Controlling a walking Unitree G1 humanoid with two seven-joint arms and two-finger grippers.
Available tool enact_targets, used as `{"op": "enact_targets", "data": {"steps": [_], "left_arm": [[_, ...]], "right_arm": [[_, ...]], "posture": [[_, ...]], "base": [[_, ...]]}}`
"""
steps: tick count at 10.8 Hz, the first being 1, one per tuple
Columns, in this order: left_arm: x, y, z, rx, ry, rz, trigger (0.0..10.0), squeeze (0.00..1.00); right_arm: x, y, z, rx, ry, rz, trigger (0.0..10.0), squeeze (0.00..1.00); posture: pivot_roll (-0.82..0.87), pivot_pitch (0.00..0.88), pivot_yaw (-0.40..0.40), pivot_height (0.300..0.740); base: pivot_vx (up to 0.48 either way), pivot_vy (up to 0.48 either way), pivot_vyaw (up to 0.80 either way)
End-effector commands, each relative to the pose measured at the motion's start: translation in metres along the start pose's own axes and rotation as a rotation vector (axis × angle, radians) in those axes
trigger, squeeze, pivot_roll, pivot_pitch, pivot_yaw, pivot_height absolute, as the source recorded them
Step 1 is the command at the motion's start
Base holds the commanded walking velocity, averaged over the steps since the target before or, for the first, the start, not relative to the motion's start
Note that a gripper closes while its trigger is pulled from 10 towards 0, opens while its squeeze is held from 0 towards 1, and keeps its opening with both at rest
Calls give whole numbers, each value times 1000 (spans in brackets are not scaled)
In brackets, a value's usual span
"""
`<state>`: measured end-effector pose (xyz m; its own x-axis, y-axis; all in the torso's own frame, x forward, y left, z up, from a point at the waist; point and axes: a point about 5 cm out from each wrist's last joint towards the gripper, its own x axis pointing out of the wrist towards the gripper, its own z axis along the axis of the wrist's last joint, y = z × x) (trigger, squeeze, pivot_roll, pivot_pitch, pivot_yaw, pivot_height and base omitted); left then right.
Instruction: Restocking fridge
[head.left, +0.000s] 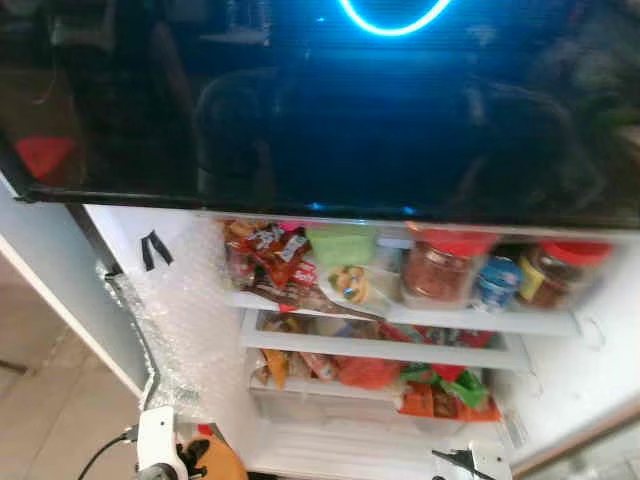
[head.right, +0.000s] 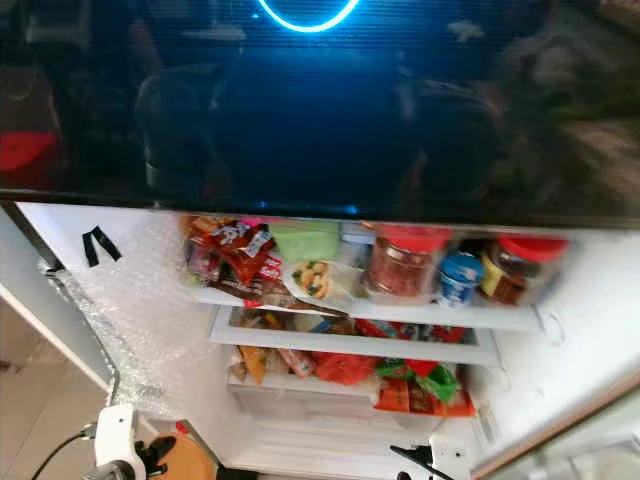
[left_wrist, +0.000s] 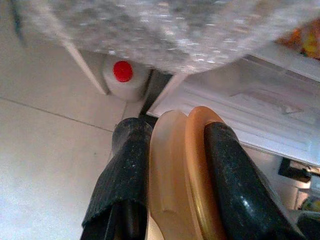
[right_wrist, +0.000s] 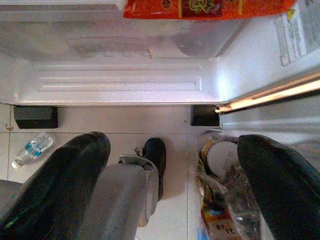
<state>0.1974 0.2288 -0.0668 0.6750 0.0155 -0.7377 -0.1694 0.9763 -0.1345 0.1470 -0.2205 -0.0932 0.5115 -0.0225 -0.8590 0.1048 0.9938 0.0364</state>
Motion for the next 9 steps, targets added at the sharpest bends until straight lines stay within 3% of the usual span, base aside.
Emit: {"op": "enact_targets", "data": {"steps": [1, 9], "left_arm": [[0, -1, -1, 17, 15, -3, 10000, 0], [0, 1, 0, 52, 21, 11, 10000, 0]], "right_arm": [[-1, -2, -1, 5, 4, -7, 10000, 0], [0, -2, -2, 13, 5, -20, 10000, 0]], "posture": [[-31, 0, 18, 740], [-56, 0, 28, 740]], "base": [[0, 0, 0], [0, -250, 0]]}}
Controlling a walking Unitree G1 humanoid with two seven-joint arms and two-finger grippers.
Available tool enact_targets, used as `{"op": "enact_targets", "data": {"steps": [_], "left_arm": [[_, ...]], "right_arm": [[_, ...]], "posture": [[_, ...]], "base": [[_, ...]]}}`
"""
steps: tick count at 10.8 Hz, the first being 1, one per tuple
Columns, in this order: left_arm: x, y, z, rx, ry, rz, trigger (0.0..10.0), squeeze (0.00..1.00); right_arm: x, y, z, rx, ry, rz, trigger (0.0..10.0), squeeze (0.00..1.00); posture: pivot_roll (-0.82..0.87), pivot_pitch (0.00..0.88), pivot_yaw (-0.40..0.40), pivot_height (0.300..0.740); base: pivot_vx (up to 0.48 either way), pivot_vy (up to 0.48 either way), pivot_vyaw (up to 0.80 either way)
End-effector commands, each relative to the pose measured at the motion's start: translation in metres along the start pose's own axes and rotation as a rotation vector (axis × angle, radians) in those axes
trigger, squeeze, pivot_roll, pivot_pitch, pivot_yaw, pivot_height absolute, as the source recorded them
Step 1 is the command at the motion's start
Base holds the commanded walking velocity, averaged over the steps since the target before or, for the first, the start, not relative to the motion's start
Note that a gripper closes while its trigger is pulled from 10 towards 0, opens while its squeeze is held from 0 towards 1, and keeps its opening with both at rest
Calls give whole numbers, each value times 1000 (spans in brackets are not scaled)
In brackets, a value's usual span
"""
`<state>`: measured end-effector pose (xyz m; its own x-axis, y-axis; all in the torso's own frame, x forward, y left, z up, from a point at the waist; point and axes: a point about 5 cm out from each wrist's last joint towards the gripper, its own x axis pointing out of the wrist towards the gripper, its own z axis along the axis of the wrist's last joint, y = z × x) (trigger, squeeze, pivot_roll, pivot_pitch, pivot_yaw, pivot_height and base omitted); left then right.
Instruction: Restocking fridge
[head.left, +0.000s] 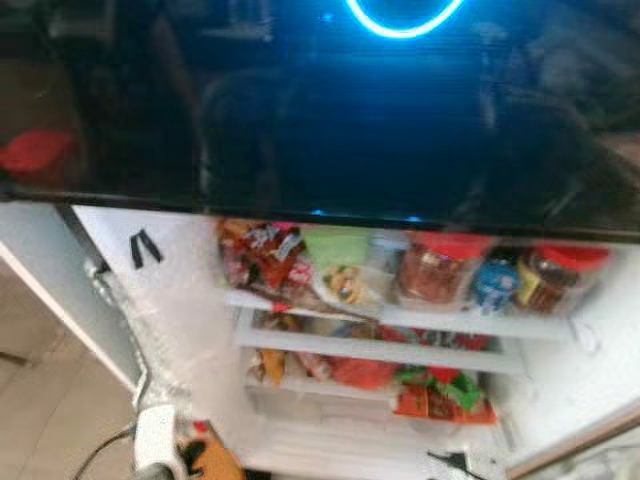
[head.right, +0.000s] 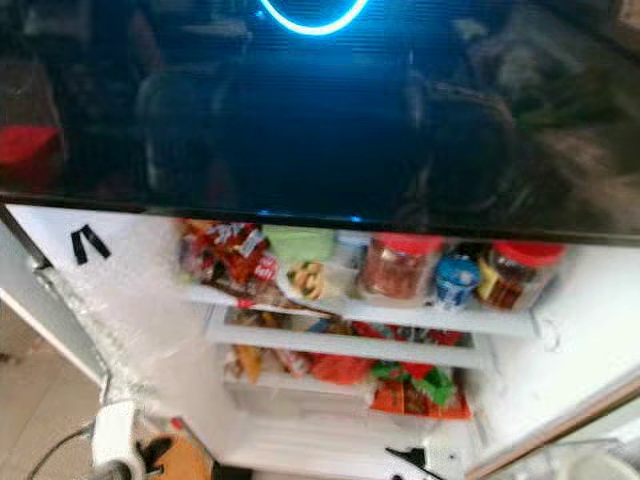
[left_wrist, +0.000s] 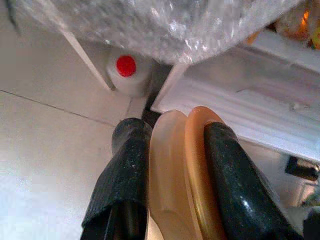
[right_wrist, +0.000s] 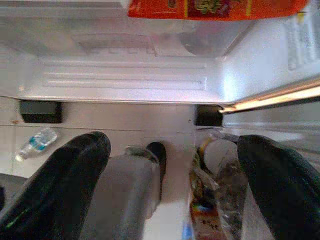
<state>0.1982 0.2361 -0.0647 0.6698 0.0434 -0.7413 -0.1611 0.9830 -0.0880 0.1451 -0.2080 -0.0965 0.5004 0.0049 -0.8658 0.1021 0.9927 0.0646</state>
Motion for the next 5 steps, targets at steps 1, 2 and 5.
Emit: {"op": "enact_targets", "data": {"steps": [1, 2, 5], "left_arm": [[1, -6, -3, 17, 20, -18, 10000, 0], [1, -6, -3, 19, 20, -18, 10000, 0], [1, -6, -2, 21, 19, -21, 10000, 0]], "right_arm": [[-2, -14, 4, 1, -13, -45, 10000, 0], [-2, -14, 4, 1, -13, -44, 10000, 0], [-2, -13, 4, 1, -11, -44, 10000, 0]], "posture": [[-56, 0, 28, 740], [-56, 0, 28, 740], [-57, 0, 29, 740]], "base": [[0, -296, 0], [0, -296, 0], [0, -296, 0]]}}
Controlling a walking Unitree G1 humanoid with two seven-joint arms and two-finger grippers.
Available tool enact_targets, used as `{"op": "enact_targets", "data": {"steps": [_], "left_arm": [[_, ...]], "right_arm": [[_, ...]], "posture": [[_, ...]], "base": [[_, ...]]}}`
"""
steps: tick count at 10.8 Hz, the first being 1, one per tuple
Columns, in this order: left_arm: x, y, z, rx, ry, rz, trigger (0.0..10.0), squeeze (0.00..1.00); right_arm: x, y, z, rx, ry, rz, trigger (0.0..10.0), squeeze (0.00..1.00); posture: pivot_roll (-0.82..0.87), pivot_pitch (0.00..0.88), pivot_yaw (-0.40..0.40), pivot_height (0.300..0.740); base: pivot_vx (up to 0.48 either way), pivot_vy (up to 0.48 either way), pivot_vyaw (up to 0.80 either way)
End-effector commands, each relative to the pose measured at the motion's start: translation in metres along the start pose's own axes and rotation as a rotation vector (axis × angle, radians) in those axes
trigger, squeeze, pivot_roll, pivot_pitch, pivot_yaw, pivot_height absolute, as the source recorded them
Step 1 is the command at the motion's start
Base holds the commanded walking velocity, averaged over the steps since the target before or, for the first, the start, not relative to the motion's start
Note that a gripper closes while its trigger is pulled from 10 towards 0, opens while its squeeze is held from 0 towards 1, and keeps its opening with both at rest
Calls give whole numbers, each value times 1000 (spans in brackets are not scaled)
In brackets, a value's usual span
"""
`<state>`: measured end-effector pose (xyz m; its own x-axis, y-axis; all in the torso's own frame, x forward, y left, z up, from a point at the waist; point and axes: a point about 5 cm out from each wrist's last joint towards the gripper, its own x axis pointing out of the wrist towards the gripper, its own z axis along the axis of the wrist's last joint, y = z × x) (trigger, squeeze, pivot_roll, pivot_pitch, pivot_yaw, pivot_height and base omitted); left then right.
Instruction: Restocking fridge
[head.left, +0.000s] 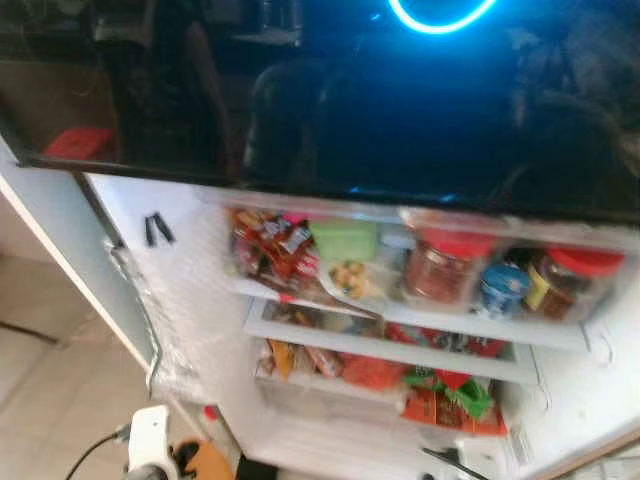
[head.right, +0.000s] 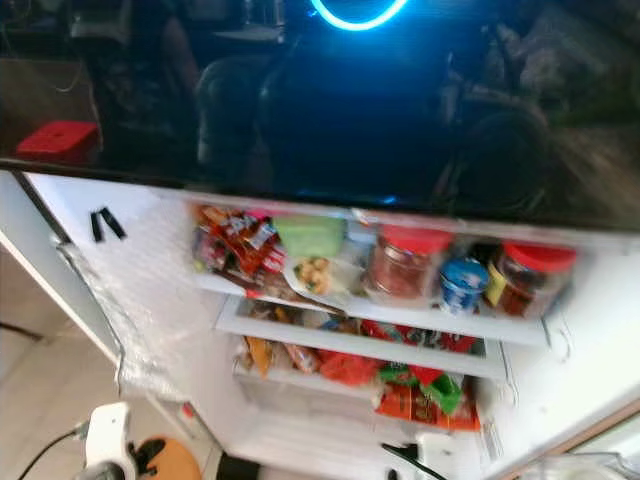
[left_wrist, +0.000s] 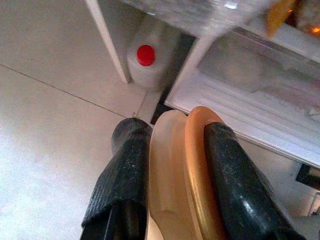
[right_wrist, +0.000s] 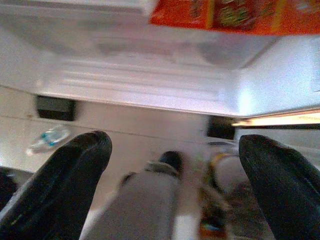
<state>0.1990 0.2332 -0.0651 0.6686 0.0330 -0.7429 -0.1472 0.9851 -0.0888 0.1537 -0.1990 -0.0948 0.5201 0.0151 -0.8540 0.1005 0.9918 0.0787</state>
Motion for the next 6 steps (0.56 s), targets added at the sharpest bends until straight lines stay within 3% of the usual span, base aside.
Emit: {"op": "enact_targets", "data": {"steps": [1, 2, 4, 6], "left_arm": [[1, -3, -2, 12, 16, -15, 10000, 0], [1, -5, -1, 8, 15, -29, 10000, 0], [1, -4, -1, 14, 9, -28, 10000, 0], [1, -5, 0, 12, 3, -23, 10000, 0]], "right_arm": [[-5, -23, -3, -4, 10, -57, 10000, 0], [-5, -23, -3, -5, 10, -56, 10000, 0], [-5, -23, -2, -2, 8, -56, 10000, 0], [-5, -24, -2, -1, 5, -59, 10000, 0]], "posture": [[-56, 0, 28, 740], [-53, 0, 26, 740], [-54, 0, 27, 740], [-62, 0, 27, 740]], "base": [[0, -277, 0], [0, 0, 0], [0, -279, 0], [0, 0, 0]]}}
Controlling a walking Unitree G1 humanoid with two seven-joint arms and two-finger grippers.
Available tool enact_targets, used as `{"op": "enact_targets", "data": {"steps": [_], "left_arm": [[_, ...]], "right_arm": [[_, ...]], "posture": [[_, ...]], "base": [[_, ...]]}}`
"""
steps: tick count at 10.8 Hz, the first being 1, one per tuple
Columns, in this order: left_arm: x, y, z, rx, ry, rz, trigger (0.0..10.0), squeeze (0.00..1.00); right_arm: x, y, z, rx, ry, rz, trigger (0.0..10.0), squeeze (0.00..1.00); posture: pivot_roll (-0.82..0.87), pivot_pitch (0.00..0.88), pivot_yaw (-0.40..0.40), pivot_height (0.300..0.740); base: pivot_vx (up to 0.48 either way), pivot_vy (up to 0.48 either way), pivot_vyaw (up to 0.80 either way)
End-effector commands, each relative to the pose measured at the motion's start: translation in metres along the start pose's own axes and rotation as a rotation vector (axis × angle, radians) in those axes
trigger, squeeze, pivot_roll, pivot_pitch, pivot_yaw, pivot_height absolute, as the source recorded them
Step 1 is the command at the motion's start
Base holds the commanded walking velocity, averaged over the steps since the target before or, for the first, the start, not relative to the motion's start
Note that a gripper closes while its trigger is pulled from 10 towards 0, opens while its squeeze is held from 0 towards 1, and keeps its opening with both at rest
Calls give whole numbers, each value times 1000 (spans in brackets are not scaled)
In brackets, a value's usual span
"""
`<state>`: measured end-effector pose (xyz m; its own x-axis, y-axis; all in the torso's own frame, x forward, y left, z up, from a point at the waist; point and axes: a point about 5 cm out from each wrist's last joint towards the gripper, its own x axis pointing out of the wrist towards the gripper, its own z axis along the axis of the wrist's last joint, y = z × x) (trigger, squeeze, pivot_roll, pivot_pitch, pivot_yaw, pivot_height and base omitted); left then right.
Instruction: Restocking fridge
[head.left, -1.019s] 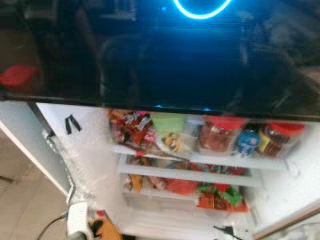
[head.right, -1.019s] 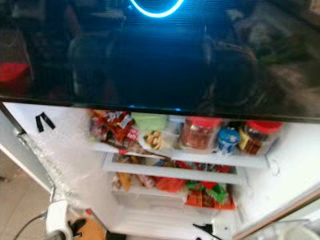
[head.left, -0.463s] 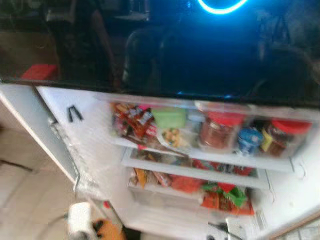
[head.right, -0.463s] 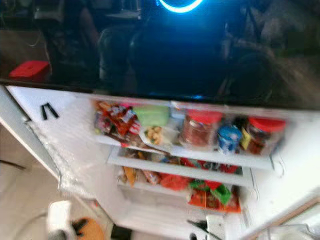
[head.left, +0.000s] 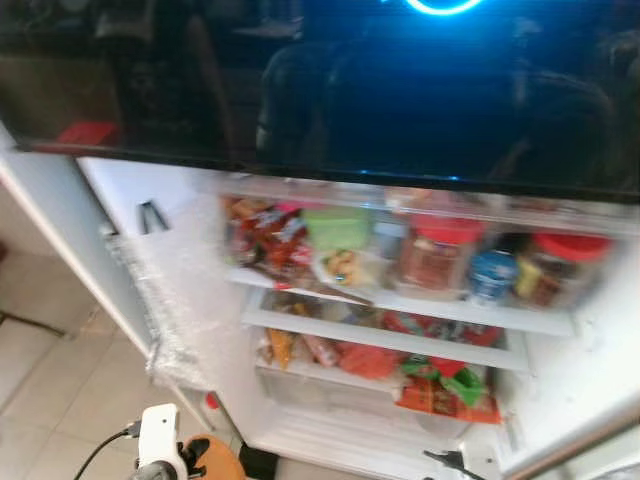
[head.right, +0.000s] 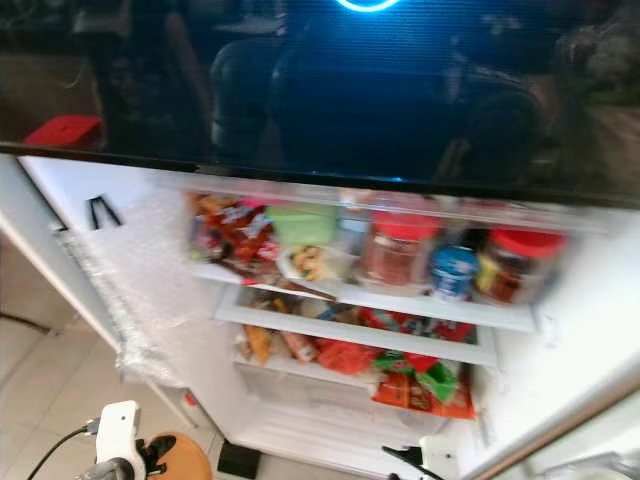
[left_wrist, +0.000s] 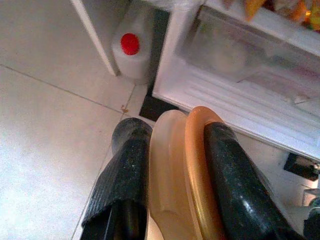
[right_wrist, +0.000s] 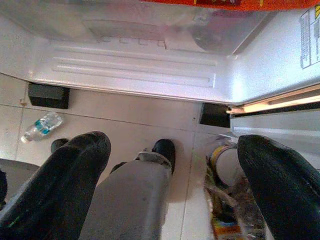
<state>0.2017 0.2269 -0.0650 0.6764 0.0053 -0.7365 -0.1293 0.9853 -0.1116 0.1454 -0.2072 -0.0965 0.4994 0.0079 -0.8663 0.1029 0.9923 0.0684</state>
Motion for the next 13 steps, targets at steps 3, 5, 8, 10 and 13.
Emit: {"op": "enact_targets", "data": {"steps": [3, 5, 8, 10, 13], "left_arm": [[-1, 2, 4, 7, -54, 19, 10000, 0], [-1, 2, 6, 20, -74, 17, 10000, 0], [1, -5, 28, 42, -221, 48, 10000, 0], [4, -31, 80, 9, -423, -70, 10000, 0], [-5, -69, 102, -185, -493, -437, 10000, 0]], "right_arm": [[-2, -15, 5, 14, -14, -44, 10000, 0], [-2, -14, 5, 13, -14, -41, 10000, 0], [-2, -14, 5, 17, -16, -46, 10000, 0], [-2, -14, 5, 16, -15, -43, 10000, 0], [-2, -14, 5, 29, -26, -38, 10000, 0]], "posture": [[-62, 0, 23, 740], [-72, 0, 27, 740], [-76, 0, 27, 740], [-69, 0, 25, 740], [-75, 0, 35, 740]], "base": [[0, 0, -248], [0, 0, -731], [0, 0, -240], [0, 0, 0], [0, 0, 0]]}}
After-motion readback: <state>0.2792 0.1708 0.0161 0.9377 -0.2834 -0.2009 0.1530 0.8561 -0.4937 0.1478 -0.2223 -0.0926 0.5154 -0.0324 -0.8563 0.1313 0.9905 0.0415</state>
